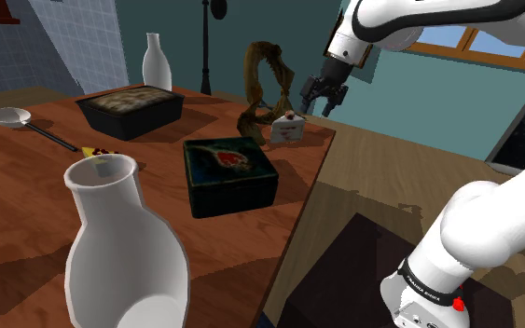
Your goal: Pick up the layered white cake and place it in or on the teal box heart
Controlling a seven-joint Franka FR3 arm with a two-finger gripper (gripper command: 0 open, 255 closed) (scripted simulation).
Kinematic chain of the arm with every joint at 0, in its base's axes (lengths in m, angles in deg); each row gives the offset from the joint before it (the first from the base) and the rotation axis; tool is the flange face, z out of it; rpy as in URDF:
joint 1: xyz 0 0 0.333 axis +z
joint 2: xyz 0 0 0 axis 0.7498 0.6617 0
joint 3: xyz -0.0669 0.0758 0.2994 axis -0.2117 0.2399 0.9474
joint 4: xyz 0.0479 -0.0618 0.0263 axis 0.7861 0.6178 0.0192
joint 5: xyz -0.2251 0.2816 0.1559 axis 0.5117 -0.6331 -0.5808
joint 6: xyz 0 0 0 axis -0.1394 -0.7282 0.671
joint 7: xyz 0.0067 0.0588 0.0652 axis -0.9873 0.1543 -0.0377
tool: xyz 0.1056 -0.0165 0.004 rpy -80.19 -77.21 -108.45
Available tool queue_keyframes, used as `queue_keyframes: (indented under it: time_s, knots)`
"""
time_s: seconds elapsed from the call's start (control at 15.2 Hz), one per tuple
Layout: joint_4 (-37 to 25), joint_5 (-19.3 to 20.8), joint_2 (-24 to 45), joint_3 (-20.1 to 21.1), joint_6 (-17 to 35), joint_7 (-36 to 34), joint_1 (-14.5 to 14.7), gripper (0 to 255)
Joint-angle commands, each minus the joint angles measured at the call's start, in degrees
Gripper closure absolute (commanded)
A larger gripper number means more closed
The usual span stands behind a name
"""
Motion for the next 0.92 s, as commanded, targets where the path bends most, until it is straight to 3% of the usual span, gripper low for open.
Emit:
queue_keyframes:
  time_s: [0.0,0.46,0.86]
  knots:
    - [-2.80,-0.37,3.69,-0.65,1.70,-0.86,-0.63,0]
    - [-13.40,-2.54,16.59,-2.94,6.55,-3.70,-2.39,0]
    - [-11.26,-3.04,18.08,-2.70,10.21,-3.43,-2.14,0]
